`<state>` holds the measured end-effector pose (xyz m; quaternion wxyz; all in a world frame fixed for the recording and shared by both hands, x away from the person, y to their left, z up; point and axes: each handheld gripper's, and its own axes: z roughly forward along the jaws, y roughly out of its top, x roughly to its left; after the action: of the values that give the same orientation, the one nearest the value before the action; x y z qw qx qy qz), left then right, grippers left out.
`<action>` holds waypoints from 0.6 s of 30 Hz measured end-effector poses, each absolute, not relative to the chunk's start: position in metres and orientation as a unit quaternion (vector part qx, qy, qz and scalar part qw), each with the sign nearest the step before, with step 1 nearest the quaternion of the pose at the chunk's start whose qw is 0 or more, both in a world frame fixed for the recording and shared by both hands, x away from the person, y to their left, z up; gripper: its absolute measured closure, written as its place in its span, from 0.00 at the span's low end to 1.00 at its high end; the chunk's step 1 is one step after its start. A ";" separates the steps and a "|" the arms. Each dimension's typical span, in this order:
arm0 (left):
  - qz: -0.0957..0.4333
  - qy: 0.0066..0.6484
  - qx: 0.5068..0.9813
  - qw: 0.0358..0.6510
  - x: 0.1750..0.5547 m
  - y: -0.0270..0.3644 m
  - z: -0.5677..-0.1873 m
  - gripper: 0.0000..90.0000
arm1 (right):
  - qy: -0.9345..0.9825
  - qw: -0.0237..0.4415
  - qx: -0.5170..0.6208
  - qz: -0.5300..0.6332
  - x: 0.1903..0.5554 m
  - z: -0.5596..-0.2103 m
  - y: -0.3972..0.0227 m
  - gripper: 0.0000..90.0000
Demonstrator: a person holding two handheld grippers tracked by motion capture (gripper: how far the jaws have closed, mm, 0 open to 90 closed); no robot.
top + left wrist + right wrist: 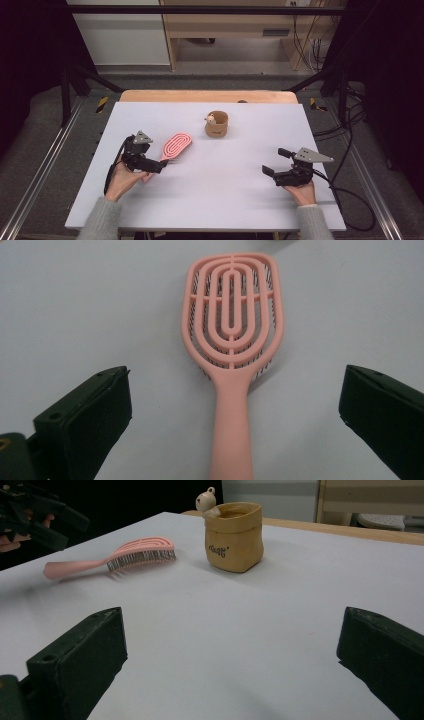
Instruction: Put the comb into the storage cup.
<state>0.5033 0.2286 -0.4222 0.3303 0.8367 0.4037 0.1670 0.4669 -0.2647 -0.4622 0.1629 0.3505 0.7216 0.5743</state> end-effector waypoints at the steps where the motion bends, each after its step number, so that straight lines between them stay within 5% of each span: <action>1: 0.166 0.404 0.838 0.326 0.504 0.228 -0.424 0.01 | 0.722 0.163 0.351 0.574 0.467 -0.462 -0.265 0.00; 18: 0.157 0.411 0.844 0.308 0.511 0.224 -0.438 0.04 | 0.722 0.162 0.350 0.575 0.467 -0.463 -0.264 0.00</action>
<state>0.5107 0.2240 -0.4376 0.3077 0.8436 0.4111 0.1572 0.4673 -0.2644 -0.4626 0.1623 0.3499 0.7219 0.5746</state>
